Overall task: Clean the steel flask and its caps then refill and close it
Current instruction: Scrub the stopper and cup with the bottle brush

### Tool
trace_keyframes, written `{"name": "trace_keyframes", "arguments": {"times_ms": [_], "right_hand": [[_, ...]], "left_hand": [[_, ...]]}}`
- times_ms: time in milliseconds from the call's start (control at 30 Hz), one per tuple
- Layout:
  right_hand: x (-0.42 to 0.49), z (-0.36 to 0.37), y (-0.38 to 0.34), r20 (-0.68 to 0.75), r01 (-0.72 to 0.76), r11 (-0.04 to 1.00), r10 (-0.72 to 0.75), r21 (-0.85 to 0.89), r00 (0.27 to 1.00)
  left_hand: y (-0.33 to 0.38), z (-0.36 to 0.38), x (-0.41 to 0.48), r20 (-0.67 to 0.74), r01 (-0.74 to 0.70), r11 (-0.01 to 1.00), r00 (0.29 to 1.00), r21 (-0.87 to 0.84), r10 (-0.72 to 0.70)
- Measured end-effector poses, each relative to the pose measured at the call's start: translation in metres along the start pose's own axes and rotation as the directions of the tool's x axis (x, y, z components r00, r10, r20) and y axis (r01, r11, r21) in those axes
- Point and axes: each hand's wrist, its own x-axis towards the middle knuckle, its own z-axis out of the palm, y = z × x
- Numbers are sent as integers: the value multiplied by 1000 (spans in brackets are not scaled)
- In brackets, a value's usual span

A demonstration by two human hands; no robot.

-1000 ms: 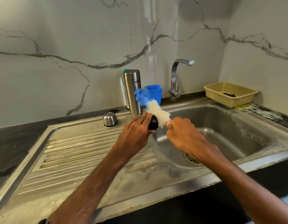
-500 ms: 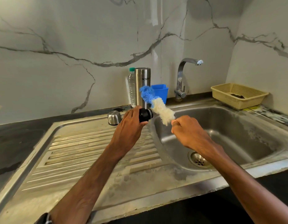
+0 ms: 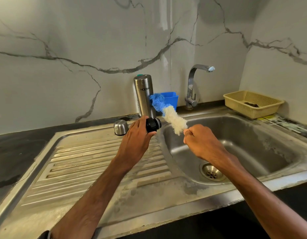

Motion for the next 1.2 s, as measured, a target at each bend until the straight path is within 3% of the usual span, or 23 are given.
{"name": "trace_keyframes", "arguments": {"times_ms": [567,767,933,1033,1200], "right_hand": [[5,0,-3,19,-19,999,19,-27,1000],[-7,-4,-5,48,-27,1000,27,-3,998],[-26,-9,1,91,-114,970,96,215,991],[-37,-10,3,167,-227,886,173,404,971],[-49,-12,2,214,-308,759,224,574,951]], "left_hand": [[-1,-1,1,-22,20,999,1000,-30,-20],[-1,1,3,-42,33,943,998,-330,-49],[8,-4,4,-14,28,853,999,-521,-41],[14,-6,2,5,41,792,999,-610,-49],[23,-5,-2,34,25,755,999,-655,-4]]}}
